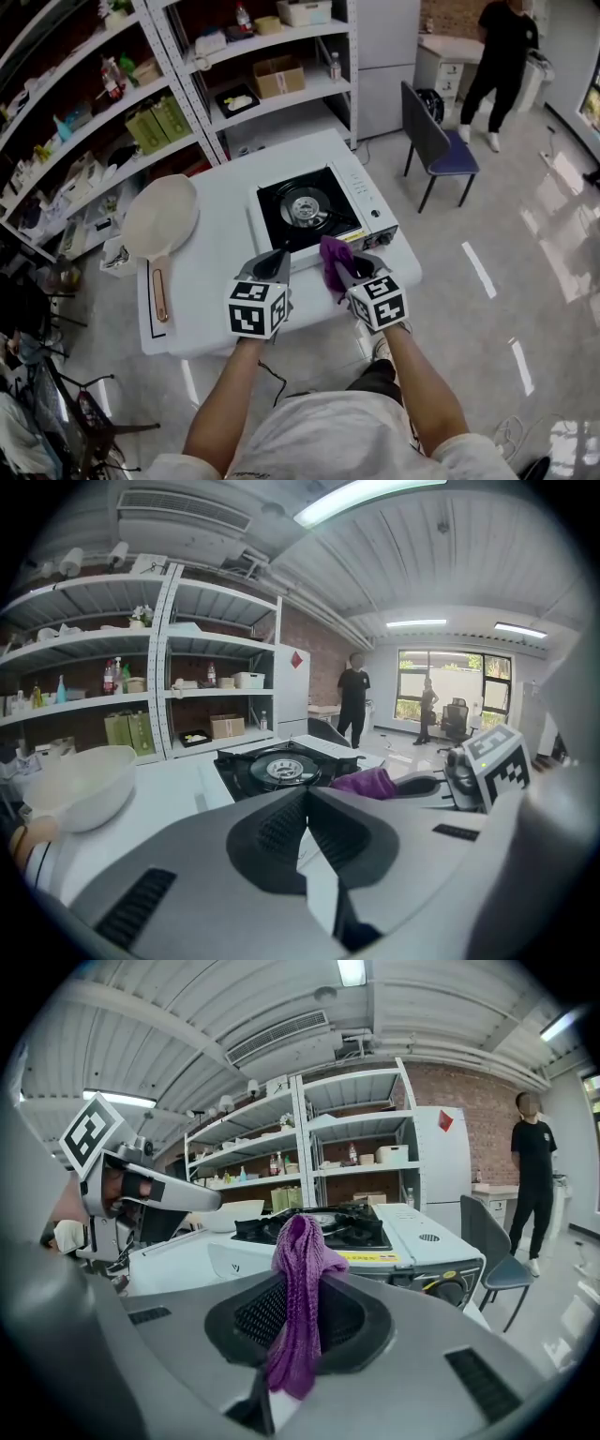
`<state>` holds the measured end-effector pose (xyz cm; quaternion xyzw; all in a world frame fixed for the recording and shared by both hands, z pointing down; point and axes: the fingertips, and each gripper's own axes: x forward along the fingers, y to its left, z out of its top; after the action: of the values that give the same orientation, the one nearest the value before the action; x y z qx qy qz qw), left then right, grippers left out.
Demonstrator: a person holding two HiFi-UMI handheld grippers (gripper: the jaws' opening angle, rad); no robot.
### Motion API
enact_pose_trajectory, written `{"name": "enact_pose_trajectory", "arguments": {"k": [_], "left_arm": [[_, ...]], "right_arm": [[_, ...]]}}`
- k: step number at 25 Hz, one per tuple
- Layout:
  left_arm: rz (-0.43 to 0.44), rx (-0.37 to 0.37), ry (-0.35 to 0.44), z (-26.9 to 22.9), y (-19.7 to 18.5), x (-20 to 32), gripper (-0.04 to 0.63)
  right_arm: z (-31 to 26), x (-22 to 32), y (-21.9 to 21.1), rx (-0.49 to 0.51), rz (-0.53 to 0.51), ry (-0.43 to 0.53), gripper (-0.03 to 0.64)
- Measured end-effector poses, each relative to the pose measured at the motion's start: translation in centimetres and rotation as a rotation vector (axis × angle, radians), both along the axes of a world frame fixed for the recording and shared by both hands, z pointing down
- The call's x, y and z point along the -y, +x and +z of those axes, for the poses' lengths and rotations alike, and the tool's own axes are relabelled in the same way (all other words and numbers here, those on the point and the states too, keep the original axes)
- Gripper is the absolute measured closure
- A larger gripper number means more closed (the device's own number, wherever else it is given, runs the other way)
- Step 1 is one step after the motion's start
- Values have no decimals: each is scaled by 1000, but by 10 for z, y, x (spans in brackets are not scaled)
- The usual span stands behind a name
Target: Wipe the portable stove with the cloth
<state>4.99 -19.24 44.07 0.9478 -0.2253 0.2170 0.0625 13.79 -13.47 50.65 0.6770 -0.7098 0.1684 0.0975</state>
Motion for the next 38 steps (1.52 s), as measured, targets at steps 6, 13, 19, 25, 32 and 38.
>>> {"name": "enact_pose_trajectory", "arguments": {"k": [6, 13, 19, 25, 32, 38], "left_arm": [[-12, 7, -5, 2, 14, -7, 591], [-9, 2, -6, -1, 25, -11, 591], [26, -18, -2, -1, 45, -16, 591], [92, -23, -9, 1, 84, -31, 591], [119, -35, -12, -3, 122, -36, 591], [89, -32, -11, -6, 137, -27, 591]], "right_arm": [[1, -6, 14, 8, -11, -6, 555], [-11, -16, 16, 19, -49, 15, 555], [-23, -42, 39, 24, 11, 47, 555], [-31, -74, 86, 4, 118, 51, 555], [-35, -90, 133, -11, 177, 35, 555], [-32, -80, 165, -3, 189, 14, 555]]}}
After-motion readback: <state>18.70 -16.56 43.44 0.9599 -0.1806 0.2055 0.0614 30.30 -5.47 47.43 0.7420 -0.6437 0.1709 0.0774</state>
